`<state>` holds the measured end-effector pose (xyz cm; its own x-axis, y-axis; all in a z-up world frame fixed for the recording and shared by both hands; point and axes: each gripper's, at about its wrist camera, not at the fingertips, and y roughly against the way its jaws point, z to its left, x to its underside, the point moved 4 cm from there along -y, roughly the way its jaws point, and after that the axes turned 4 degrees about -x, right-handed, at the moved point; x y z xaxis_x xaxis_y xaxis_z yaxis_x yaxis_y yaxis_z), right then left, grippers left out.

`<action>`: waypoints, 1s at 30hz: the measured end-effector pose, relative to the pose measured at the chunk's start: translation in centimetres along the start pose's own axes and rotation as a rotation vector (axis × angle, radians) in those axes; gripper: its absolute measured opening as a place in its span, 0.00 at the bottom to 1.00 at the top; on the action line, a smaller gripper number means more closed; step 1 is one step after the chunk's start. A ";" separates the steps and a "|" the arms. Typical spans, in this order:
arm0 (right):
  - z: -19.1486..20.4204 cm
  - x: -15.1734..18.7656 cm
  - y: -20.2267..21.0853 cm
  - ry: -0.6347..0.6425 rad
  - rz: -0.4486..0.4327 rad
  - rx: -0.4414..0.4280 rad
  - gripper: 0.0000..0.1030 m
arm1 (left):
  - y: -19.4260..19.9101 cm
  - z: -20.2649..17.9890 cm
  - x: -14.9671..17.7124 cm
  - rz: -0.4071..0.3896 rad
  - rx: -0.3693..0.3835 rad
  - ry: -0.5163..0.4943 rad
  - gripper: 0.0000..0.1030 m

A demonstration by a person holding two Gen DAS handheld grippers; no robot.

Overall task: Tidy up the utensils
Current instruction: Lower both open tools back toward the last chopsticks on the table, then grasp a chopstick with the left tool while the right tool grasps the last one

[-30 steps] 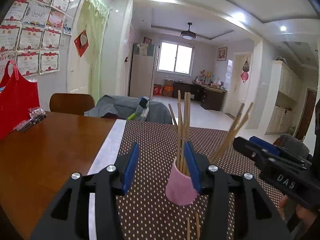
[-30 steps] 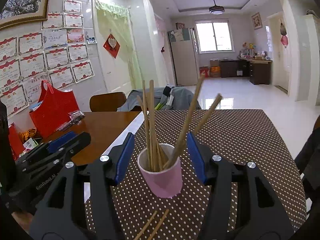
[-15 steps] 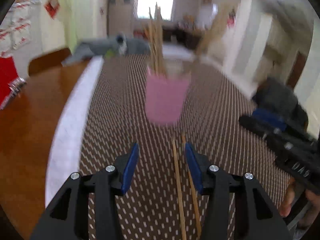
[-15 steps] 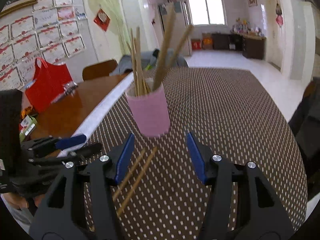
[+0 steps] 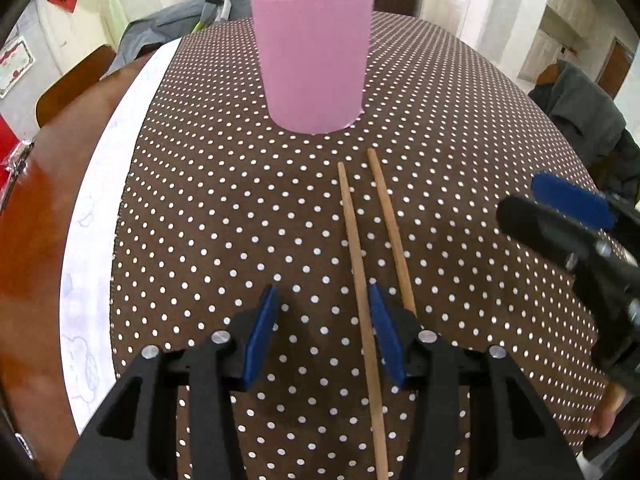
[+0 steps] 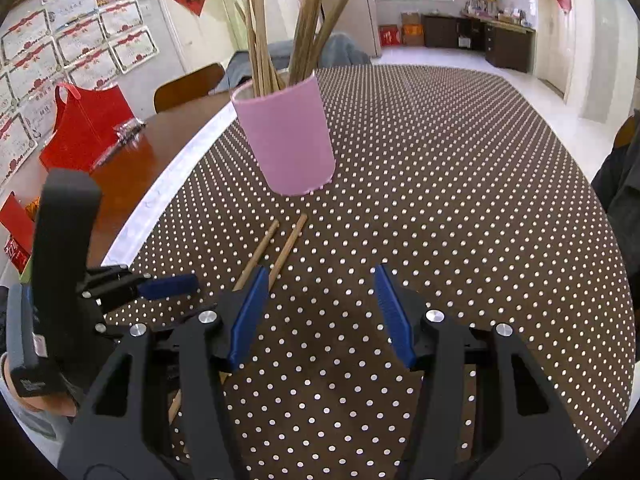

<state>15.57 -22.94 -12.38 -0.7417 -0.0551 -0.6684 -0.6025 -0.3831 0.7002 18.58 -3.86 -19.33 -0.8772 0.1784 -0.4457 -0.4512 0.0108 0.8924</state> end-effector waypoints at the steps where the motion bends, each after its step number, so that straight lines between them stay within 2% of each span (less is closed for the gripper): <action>1: 0.0 0.0 -0.2 -0.002 0.010 0.001 0.53 | -0.1 -0.1 -0.2 0.000 -0.008 -0.010 0.44; 3: 0.2 -0.1 -0.9 -0.010 0.036 0.005 0.53 | -0.1 -0.2 -0.5 0.000 -0.002 -0.026 0.38; 5: 0.3 0.0 -1.7 -0.021 0.070 0.012 0.53 | -0.1 -0.3 -1.1 0.007 -0.006 -0.021 0.13; 7: 0.5 0.1 -2.2 -0.031 0.096 0.003 0.53 | -0.2 -0.1 -1.6 0.012 0.005 -0.005 0.07; 11: 1.5 0.0 -3.6 -0.034 0.154 -0.010 0.53 | 0.1 1.0 -1.3 -0.005 0.032 0.045 0.06; 19: 4.1 0.1 -6.1 0.027 0.244 0.003 0.53 | 2.7 3.3 -0.9 -0.115 -0.015 0.139 0.06; 21: 4.9 0.2 -6.9 0.059 0.274 0.016 0.49 | 3.3 3.9 -1.0 -0.135 -0.015 0.153 0.06; 23: 5.4 0.0 -7.3 0.106 0.280 0.060 0.29 | 3.7 4.1 -1.1 -0.148 -0.011 0.159 0.06; 24: 5.5 -0.1 -7.5 0.126 0.287 0.067 0.28 | 4.0 4.2 -1.1 -0.156 -0.007 0.162 0.06; 26: 5.6 -0.2 -7.7 0.144 0.298 0.053 0.17 | 4.1 4.5 -1.4 -0.165 0.000 0.167 0.06; 30: 5.2 -0.5 -7.8 0.148 0.304 0.030 0.12 | 4.3 4.6 -1.5 -0.174 0.010 0.178 0.06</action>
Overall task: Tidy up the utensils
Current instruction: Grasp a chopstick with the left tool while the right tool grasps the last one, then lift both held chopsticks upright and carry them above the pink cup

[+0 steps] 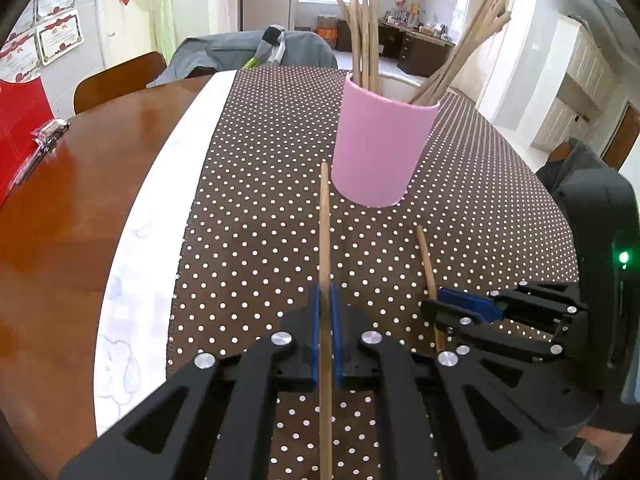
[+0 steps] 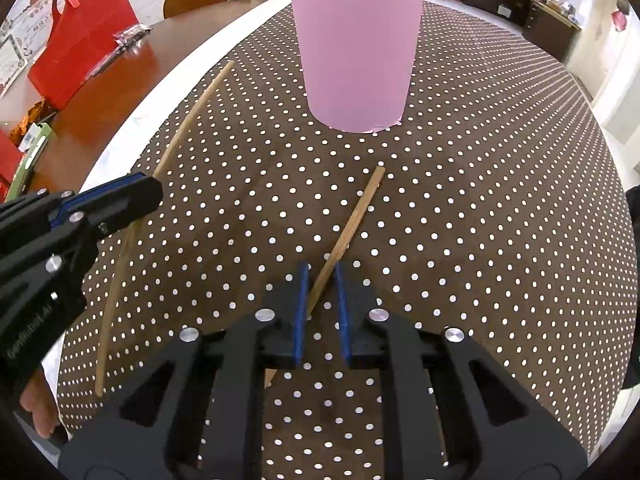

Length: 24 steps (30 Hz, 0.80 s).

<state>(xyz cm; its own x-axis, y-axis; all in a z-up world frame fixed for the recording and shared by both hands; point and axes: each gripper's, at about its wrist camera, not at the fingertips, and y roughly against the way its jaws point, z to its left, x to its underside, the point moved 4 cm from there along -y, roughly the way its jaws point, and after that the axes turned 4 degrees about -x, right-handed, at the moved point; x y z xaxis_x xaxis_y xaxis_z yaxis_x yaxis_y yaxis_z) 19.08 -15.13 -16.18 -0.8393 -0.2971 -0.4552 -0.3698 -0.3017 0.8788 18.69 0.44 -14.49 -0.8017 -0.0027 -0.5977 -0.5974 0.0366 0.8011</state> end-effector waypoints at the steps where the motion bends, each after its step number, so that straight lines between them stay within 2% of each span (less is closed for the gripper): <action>1: -0.3 0.0 0.2 0.000 0.002 -0.004 0.11 | 0.0 0.0 0.0 -0.002 0.003 0.001 0.06; 15: -1.7 1.7 2.3 0.016 0.000 -0.030 0.06 | 1.7 -0.4 -0.2 -0.055 0.024 -0.003 0.06; 24: -3.1 2.2 4.9 -0.019 -0.088 -0.060 0.06 | 3.7 -1.2 -0.4 -0.150 -0.001 -0.026 0.06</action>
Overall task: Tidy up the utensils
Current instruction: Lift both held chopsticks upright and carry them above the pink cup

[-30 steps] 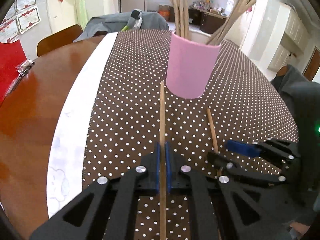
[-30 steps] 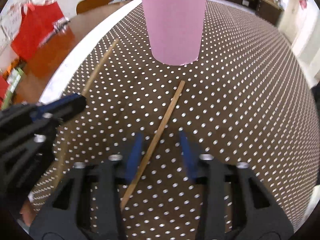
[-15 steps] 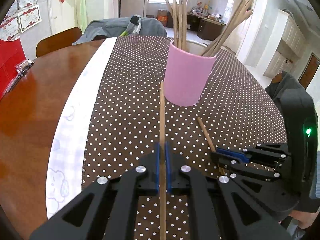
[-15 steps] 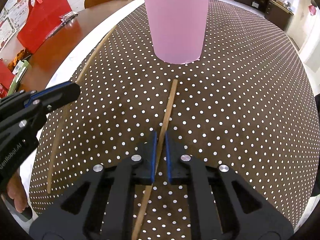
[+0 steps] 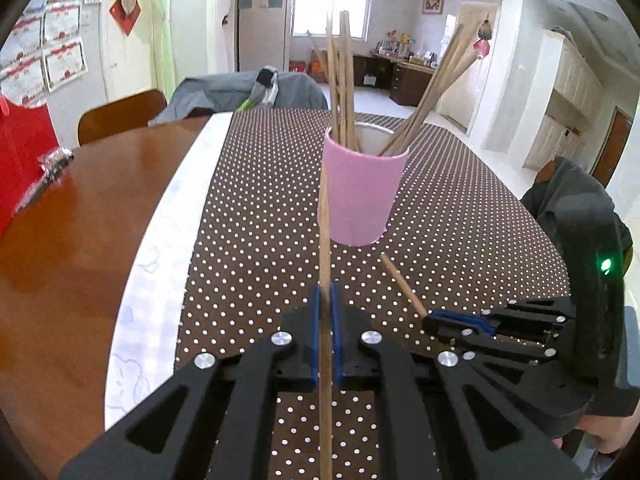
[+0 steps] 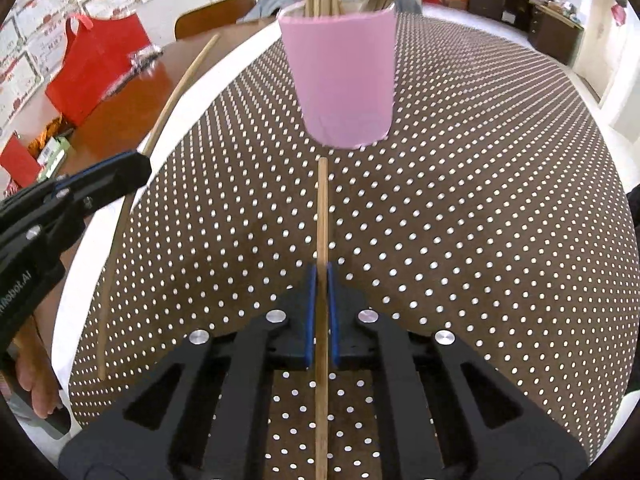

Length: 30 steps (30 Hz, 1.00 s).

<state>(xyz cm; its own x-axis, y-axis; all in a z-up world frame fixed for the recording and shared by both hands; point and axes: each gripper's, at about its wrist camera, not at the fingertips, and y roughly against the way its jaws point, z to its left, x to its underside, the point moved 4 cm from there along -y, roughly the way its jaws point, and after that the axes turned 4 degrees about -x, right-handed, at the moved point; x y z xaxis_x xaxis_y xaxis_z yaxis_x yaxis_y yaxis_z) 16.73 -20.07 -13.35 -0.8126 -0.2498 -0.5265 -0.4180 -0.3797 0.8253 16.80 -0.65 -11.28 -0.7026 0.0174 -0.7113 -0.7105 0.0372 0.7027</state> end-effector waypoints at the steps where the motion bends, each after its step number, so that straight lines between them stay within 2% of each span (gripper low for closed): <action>1: -0.3 0.1 0.5 -0.009 -0.018 -0.009 0.06 | 0.2 0.0 -0.1 -0.010 0.002 -0.001 0.06; 8: -1.5 0.3 4.3 -0.048 -0.146 -0.080 0.06 | 1.6 -0.6 -0.6 -0.080 0.013 -0.003 0.06; 12: -2.0 -0.3 7.1 -0.064 -0.252 -0.124 0.06 | 2.9 -0.9 -1.7 -0.162 0.051 0.020 0.06; 20: -1.9 -3.9 12.0 -0.050 -0.445 -0.202 0.06 | 5.7 -2.5 -6.2 -0.383 0.123 0.018 0.06; 27: -2.4 -7.8 14.5 -0.025 -0.564 -0.174 0.06 | 5.9 -3.4 -10.2 -0.554 0.171 0.041 0.06; 30: -2.8 -9.5 14.8 -0.026 -0.611 -0.161 0.06 | 5.4 -3.3 -11.7 -0.597 0.178 0.062 0.06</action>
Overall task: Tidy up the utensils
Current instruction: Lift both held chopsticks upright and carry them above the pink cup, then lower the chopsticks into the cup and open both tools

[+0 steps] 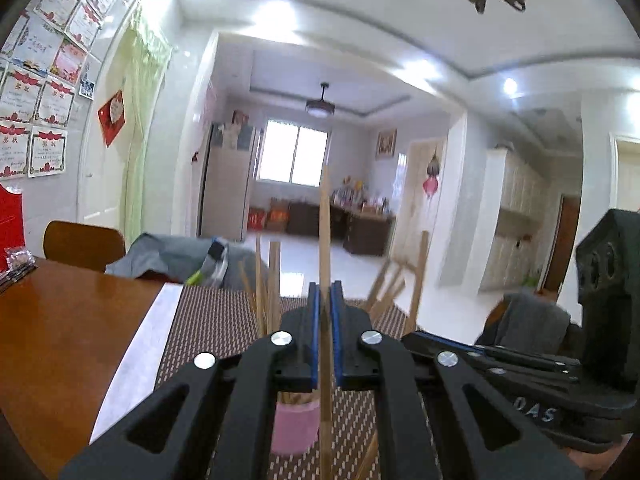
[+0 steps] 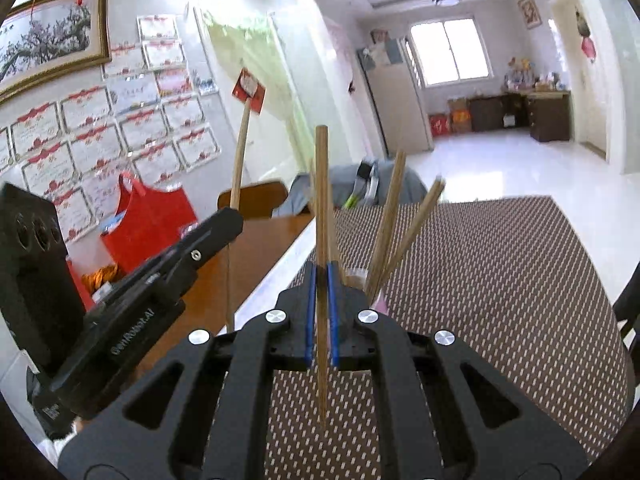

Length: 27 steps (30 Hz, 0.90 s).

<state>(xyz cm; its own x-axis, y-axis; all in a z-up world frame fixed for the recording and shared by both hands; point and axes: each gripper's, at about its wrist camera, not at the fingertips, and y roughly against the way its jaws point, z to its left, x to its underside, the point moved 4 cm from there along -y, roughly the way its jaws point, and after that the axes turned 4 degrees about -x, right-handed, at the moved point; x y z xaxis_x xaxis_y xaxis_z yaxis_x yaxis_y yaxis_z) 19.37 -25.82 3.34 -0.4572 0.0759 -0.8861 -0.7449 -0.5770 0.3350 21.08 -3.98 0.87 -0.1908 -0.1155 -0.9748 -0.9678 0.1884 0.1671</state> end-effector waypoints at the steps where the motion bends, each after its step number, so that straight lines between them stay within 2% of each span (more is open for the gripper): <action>1: -0.1 -0.7 -0.2 0.003 -0.014 -0.002 0.06 | -0.5 0.1 -0.3 -0.020 -0.003 0.008 0.06; 6: 0.0 -3.0 -1.4 0.012 -0.088 0.001 0.06 | -2.6 0.7 -1.8 -0.108 -0.015 0.048 0.06; 14: 0.0 -5.9 -2.9 0.030 -0.178 0.001 0.06 | -5.1 1.4 -2.0 -0.200 -0.079 0.070 0.06; 21: -0.6 -5.8 -3.8 0.042 -0.209 0.007 0.06 | -7.7 2.7 -0.9 -0.192 -0.118 0.100 0.06; 27: -0.7 -4.9 -5.1 0.053 -0.212 0.012 0.06 | -8.6 2.9 1.6 -0.136 -0.136 0.054 0.06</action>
<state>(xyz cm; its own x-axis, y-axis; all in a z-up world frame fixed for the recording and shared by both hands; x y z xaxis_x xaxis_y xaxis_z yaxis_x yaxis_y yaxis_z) 25.72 -23.77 5.72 -0.2639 0.1515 -0.9526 -0.8277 -0.5426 0.1430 29.52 -2.97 -2.56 -0.0613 -0.1839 -0.9810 -0.9978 0.0343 0.0560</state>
